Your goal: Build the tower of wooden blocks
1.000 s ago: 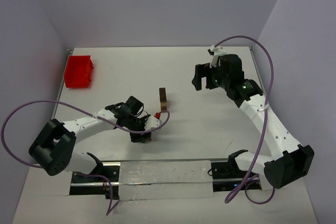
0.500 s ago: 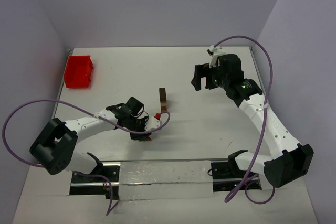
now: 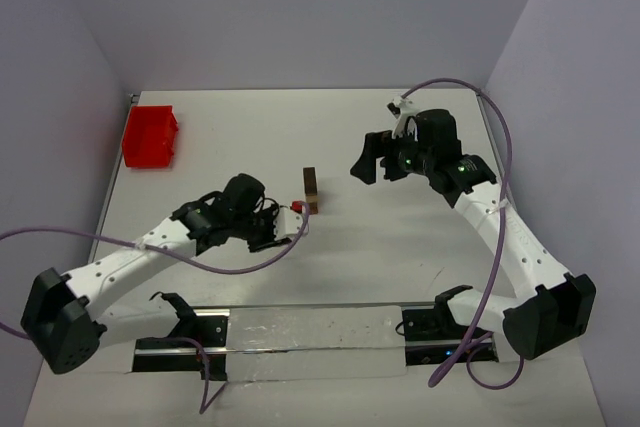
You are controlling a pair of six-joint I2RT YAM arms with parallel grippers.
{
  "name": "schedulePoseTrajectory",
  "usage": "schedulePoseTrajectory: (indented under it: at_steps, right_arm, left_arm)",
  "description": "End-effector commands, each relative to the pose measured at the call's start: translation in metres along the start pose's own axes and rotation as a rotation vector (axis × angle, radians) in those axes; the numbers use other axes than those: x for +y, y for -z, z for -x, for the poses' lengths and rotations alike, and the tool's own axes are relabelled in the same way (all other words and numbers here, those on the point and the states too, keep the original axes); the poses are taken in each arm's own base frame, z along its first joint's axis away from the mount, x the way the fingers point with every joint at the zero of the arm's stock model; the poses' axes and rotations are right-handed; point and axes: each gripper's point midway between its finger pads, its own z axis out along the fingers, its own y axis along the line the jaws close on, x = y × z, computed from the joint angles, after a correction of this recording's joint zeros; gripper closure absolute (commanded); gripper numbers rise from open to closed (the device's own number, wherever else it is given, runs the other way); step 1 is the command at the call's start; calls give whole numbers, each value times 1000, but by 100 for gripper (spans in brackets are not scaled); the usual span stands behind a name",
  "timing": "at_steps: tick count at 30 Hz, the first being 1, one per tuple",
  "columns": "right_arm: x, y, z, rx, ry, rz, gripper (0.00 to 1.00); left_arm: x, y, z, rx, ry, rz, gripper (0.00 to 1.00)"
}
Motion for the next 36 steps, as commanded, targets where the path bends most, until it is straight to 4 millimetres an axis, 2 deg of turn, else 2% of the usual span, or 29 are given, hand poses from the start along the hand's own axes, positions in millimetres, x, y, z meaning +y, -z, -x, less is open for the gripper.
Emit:
schedulePoseTrajectory:
  at_steps: [1,3,7,9,11,12,14,17,19,21,24,25,28,32,36]
  right_arm:
    - [46,9,-15,40,-77,261,0]
    - [59,12,-20,66,-99,343,0]
    - [71,13,-25,101,-130,418,0]
    - [72,13,-26,103,-134,431,0]
    - [75,15,-26,93,-131,446,0]
    - [74,14,-27,92,-132,444,0]
    - [71,13,-26,89,-122,424,0]
    - [69,13,-18,78,-94,402,0]
    - [68,12,-16,92,-91,392,0]
    - [68,13,-12,86,-84,387,0]
    - [70,15,-6,66,-72,390,0]
    - [70,16,-3,57,-67,391,0]
    - [73,21,5,37,-56,388,0]
    - [81,24,5,46,-66,424,0]
    - [93,22,3,60,-73,461,1]
  left_arm:
    - [23,49,49,-112,27,165,100]
    - [30,59,54,-109,41,201,100]
    - [42,68,64,-111,14,245,100]
    - [46,68,71,-120,25,245,100]
    - [55,69,86,-144,54,249,100]
    - [57,65,85,-134,78,245,100]
    - [75,66,95,-135,146,301,100]
    - [87,62,89,-94,248,333,100]
    - [94,66,86,-73,287,368,100]
    - [103,77,86,-81,280,431,100]
    - [110,100,99,-160,208,508,100]
    - [111,100,100,-166,188,510,100]
    - [94,108,106,-212,92,453,100]
    - [70,115,111,-277,-16,381,100]
    - [45,115,105,-322,-123,320,100]
